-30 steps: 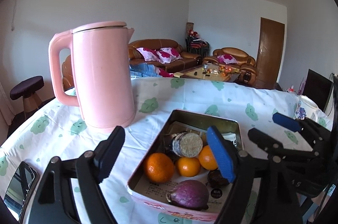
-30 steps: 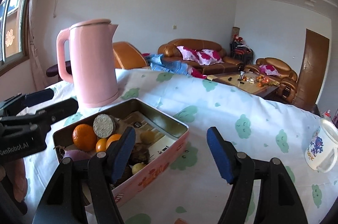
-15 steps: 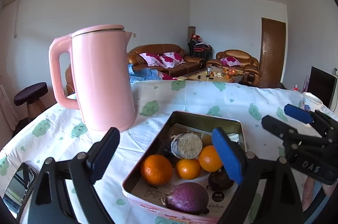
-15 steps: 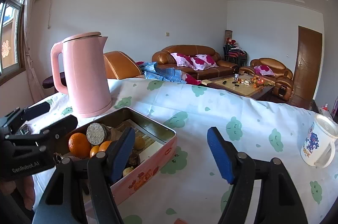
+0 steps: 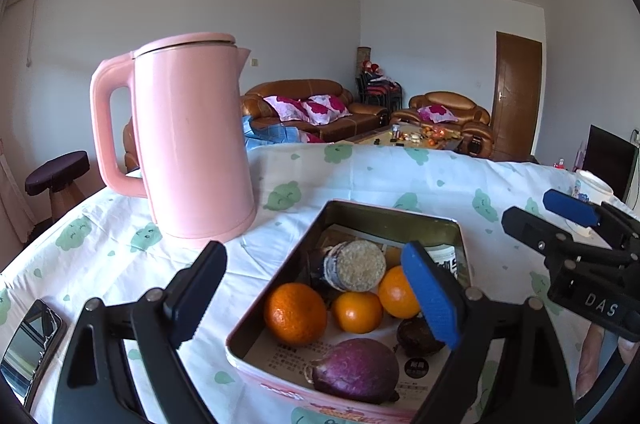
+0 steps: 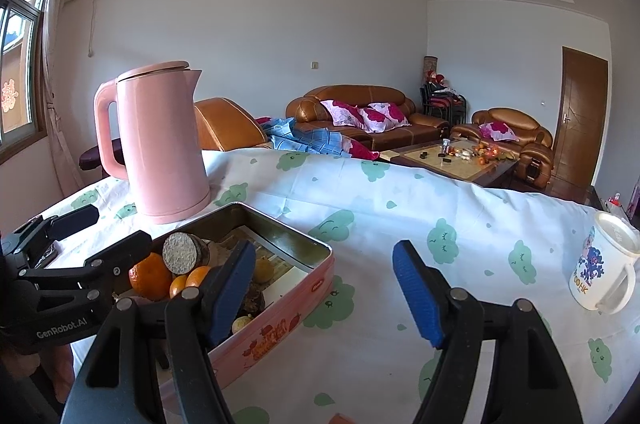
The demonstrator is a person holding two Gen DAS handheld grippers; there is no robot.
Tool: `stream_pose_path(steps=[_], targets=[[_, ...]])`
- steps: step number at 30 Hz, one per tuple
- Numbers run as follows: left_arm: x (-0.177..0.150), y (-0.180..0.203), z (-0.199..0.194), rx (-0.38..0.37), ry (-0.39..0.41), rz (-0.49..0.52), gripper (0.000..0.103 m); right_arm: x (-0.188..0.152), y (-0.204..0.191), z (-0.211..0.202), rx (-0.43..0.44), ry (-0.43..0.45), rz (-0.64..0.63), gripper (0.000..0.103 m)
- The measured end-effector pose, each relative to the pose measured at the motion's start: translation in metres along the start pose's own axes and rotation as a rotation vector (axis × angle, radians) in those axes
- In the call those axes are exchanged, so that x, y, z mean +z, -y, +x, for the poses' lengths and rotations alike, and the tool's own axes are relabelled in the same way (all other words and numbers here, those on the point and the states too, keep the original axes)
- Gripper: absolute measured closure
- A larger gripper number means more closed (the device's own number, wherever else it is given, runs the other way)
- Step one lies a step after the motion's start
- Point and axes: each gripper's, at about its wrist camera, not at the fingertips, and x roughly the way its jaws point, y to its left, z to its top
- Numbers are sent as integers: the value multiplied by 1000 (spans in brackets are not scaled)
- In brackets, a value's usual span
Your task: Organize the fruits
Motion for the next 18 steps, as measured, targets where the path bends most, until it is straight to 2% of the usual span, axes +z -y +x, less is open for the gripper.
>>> stream_pose_path(steps=[18], targets=[[-2,4,2,-4,-7,17,10,-1,0,0,0,-2,2,30]])
